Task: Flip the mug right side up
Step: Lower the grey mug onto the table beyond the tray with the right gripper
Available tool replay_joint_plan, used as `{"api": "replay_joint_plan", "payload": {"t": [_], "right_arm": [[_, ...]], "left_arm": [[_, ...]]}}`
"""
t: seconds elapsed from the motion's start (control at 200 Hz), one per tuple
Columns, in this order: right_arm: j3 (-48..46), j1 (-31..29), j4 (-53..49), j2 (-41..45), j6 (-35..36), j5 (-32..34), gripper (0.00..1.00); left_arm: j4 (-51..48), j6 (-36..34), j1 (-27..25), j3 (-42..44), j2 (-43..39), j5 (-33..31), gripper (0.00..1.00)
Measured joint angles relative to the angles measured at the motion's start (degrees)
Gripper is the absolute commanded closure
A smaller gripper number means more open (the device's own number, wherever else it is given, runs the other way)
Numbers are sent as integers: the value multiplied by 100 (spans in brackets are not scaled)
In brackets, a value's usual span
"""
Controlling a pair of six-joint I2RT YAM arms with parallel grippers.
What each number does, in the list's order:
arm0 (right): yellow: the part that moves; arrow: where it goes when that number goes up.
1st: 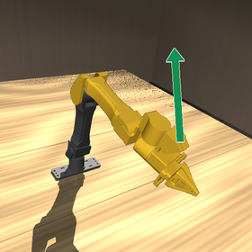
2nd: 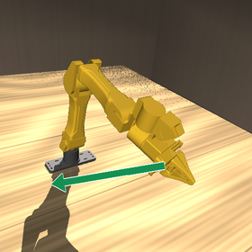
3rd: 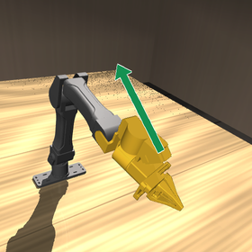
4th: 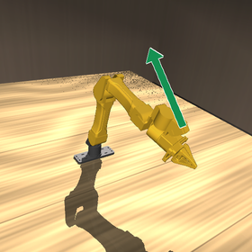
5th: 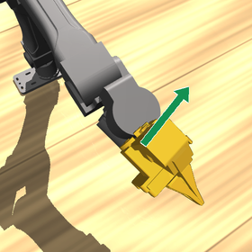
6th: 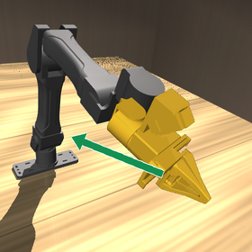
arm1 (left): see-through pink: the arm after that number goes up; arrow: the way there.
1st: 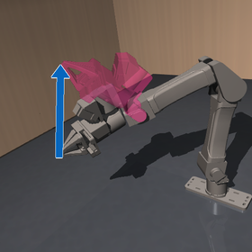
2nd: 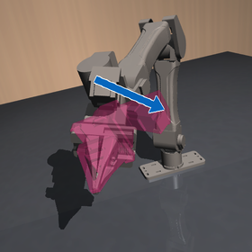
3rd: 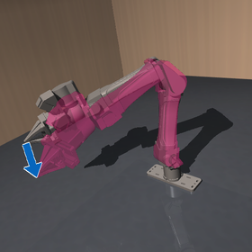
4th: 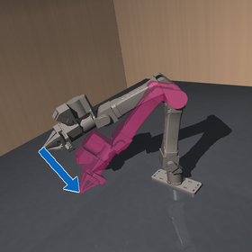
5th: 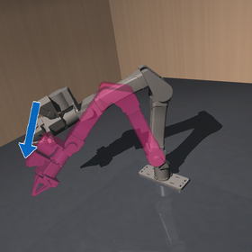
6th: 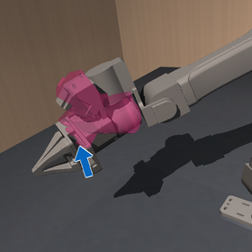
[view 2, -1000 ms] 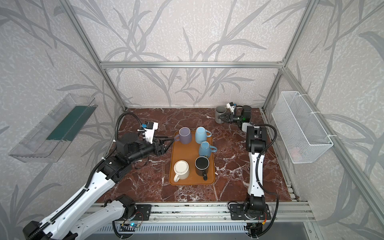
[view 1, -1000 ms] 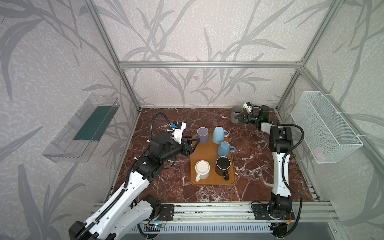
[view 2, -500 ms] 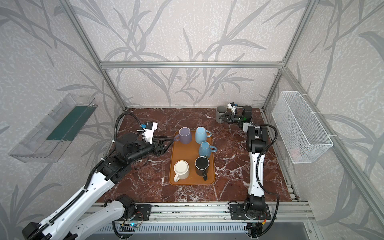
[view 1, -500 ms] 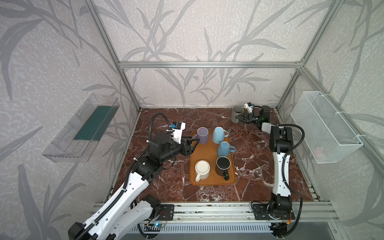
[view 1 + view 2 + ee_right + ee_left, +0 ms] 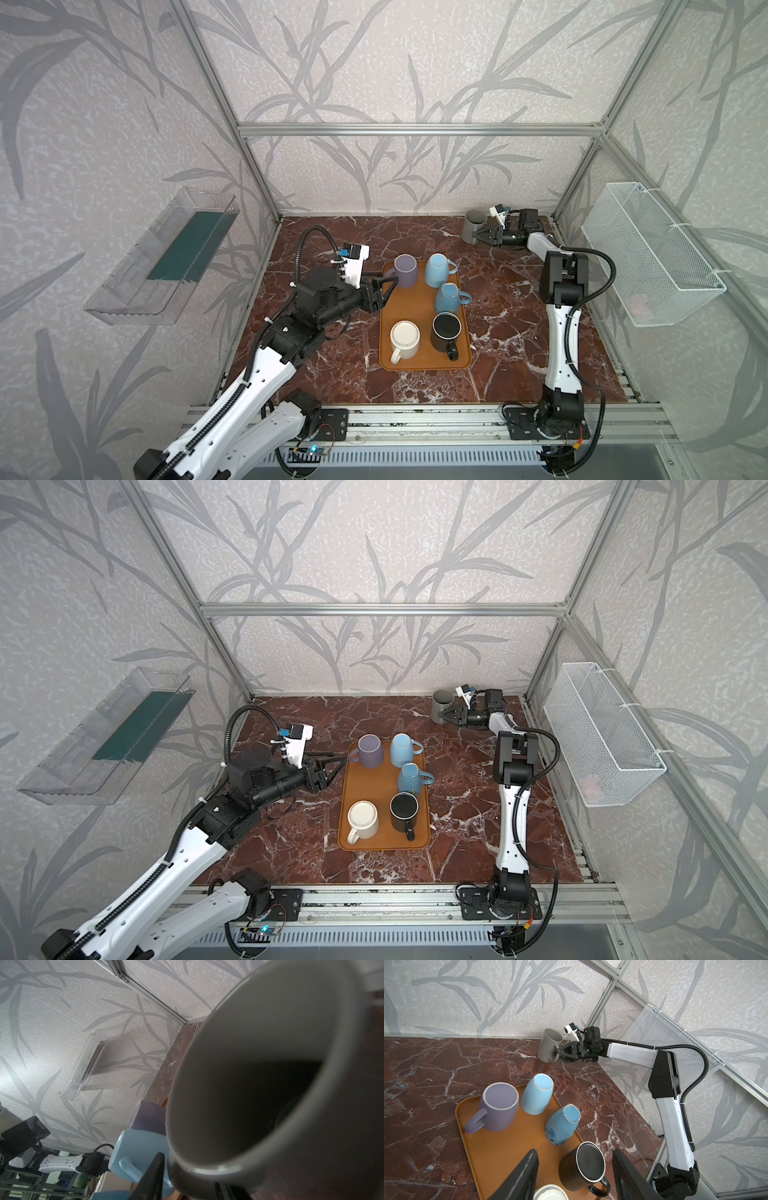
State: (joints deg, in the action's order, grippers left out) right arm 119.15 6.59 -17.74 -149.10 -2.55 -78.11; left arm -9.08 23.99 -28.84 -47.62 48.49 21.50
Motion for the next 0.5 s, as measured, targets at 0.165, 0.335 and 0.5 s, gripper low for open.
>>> {"api": "replay_joint_plan", "payload": {"t": [0.165, 0.335, 0.5], "right_arm": [[-120, 4, -549, 55, 509, 297, 54], [-522, 7, -590, 269, 608, 688, 49], [-986, 7, -595, 490, 608, 1115, 47]], "left_arm": [[-17, -4, 0, 4, -79, -44, 40], [-48, -24, 0, 11, -122, -70, 40], [-125, -48, 0, 11, -127, -105, 40]]}}
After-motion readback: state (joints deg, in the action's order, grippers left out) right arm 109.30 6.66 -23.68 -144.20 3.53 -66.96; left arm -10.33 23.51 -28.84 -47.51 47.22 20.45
